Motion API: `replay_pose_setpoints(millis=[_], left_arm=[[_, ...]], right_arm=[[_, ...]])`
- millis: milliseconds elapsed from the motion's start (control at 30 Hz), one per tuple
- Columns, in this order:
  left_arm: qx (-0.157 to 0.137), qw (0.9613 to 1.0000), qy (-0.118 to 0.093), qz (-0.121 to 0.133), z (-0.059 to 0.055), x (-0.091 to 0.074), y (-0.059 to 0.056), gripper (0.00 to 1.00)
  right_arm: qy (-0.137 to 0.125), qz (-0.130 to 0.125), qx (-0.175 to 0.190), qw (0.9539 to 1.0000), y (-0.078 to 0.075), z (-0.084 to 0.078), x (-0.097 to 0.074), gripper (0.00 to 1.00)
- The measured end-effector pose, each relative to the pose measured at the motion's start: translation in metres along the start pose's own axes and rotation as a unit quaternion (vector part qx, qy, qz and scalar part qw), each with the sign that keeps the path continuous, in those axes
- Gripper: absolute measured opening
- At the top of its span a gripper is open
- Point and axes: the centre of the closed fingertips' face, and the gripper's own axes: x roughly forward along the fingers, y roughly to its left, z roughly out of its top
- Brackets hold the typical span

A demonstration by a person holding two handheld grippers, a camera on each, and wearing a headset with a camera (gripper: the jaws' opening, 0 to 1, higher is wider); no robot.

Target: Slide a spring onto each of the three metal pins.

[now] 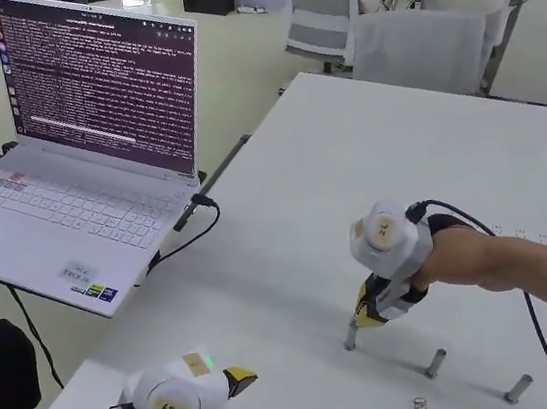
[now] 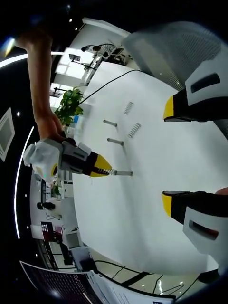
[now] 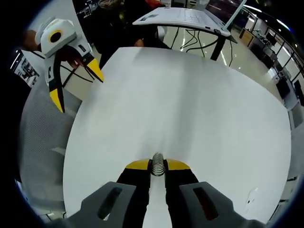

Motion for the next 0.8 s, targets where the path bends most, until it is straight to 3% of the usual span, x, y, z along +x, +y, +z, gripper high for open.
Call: replay_pose_setpoints(millis=[800], left_arm=[[-0.005,1.0,0.002,0.005,-0.003,-0.001,0.003,0.54]], right_arm=[[0.045,0.009,-0.034,0.9984,0.001,-0.011,0.029,0.09]])
